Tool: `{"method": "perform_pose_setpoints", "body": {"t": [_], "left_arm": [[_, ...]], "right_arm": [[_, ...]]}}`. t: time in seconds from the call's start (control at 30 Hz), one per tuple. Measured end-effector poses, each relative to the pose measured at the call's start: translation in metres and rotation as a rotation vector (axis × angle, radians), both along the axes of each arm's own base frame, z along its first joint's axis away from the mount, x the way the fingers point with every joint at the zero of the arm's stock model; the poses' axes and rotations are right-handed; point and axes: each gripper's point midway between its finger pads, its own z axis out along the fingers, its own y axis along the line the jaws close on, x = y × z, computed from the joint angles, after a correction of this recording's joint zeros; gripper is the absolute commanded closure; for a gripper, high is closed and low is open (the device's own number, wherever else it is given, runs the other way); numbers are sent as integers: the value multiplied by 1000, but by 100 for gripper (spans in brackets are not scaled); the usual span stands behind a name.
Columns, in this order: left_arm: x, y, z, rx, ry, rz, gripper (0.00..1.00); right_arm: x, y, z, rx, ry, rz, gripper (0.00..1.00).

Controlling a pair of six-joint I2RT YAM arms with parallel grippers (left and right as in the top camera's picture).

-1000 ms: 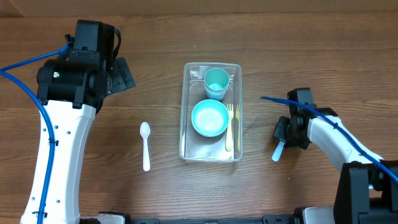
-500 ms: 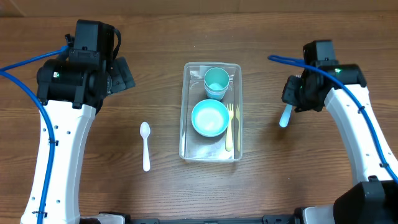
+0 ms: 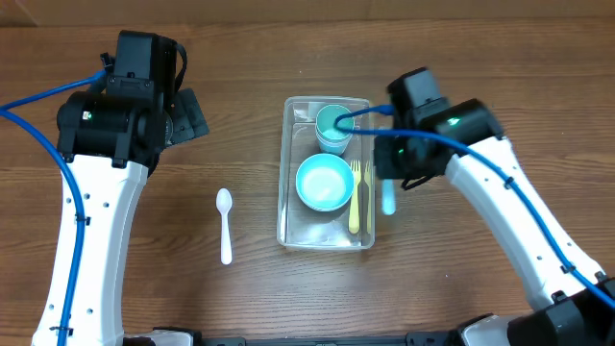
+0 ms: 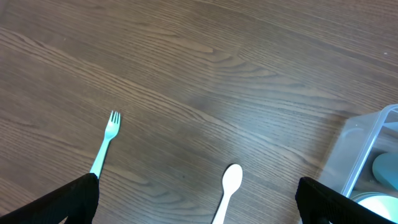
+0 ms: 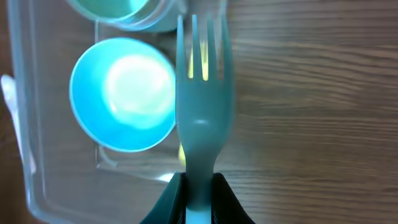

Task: Pack container
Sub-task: 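Place the light-blue fork in the container next to yellow fork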

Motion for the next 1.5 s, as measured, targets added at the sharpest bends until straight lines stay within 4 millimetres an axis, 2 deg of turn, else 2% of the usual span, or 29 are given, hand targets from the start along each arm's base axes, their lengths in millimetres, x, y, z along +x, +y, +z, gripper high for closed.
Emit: {"method": "perform_pose_setpoints", "body": {"t": [0.2, 0.33, 0.43, 0.6, 0.8, 1.23, 1.3, 1.37, 1.4, 1.5], "left_arm": [[0, 0, 0, 0, 0, 0, 0], [0, 0, 0, 0, 0, 0, 0], [0, 0, 0, 0, 0, 0, 0], [0, 0, 0, 0, 0, 0, 0], [0, 0, 0, 0, 0, 0, 0], [0, 0, 0, 0, 0, 0, 0], [0, 0, 0, 0, 0, 0, 0], [0, 0, 0, 0, 0, 0, 0], [0, 0, 0, 0, 0, 0, 0], [0, 0, 0, 0, 0, 0, 0]], "right_arm": [[-15, 33, 1, 2, -9, 91, 90], [-18, 44, 2, 0, -29, 100, 90], [-15, 45, -1, -1, -39, 91, 90], [-17, 42, -18, -13, -25, 81, 89], [-12, 42, -30, -15, -43, 57, 89], [-6, 35, -31, -41, -67, 5, 87], [-6, 35, -31, -43, -67, 3, 56], [-5, 33, -31, -43, -66, -7, 44], [-4, 30, -31, -44, -65, -13, 31], [-2, 27, -31, -45, -65, -25, 29]]}}
